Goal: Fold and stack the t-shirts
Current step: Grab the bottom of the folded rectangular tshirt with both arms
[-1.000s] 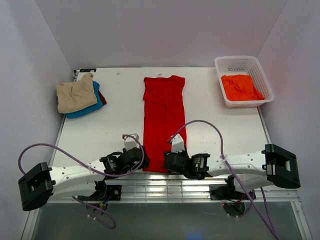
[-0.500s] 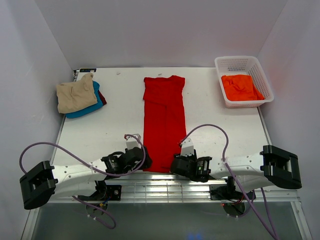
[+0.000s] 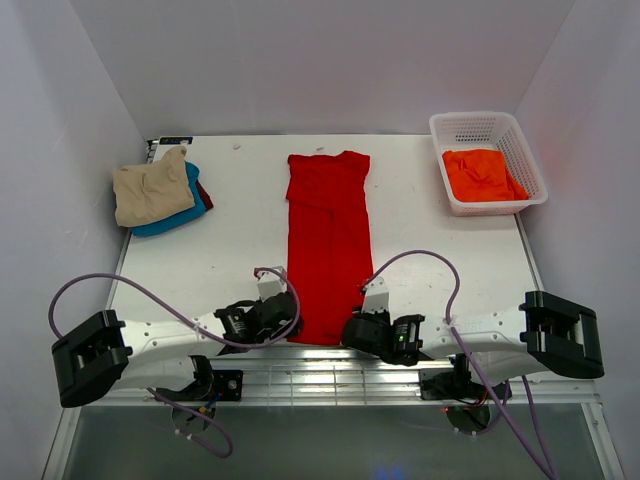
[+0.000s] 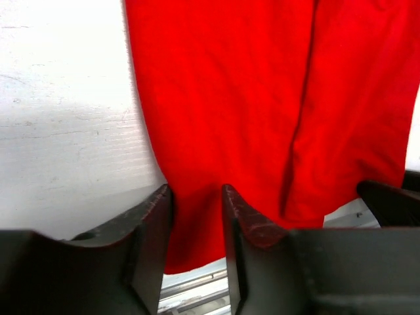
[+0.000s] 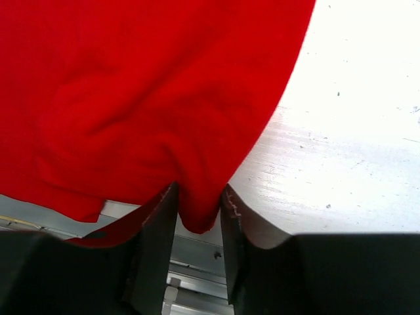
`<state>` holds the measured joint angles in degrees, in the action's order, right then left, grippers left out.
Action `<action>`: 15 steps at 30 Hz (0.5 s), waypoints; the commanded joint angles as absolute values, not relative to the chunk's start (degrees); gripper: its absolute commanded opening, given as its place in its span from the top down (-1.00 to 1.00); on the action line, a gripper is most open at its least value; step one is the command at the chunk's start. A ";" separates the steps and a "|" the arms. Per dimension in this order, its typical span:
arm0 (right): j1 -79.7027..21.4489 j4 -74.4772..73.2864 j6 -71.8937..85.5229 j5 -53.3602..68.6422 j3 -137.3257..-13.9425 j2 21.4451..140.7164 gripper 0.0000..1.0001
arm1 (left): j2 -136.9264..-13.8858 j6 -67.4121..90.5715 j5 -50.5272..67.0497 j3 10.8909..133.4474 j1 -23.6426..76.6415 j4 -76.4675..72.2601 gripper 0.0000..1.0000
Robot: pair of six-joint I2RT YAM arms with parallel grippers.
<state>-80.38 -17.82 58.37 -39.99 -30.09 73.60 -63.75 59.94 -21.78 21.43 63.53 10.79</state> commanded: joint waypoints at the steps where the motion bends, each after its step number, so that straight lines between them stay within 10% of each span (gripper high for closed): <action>1: -80.33 -17.84 59.41 -39.55 -28.83 75.14 0.28 | -66.35 62.57 -22.23 21.71 64.60 18.10 0.15; 7: -80.33 -18.28 59.33 -39.20 -29.62 76.73 0.35 | -69.17 65.73 -24.69 24.78 66.79 26.26 0.29; 15: -80.33 -19.42 59.33 -39.64 -29.97 75.94 0.36 | -69.70 69.60 -25.75 26.81 70.57 31.90 -0.10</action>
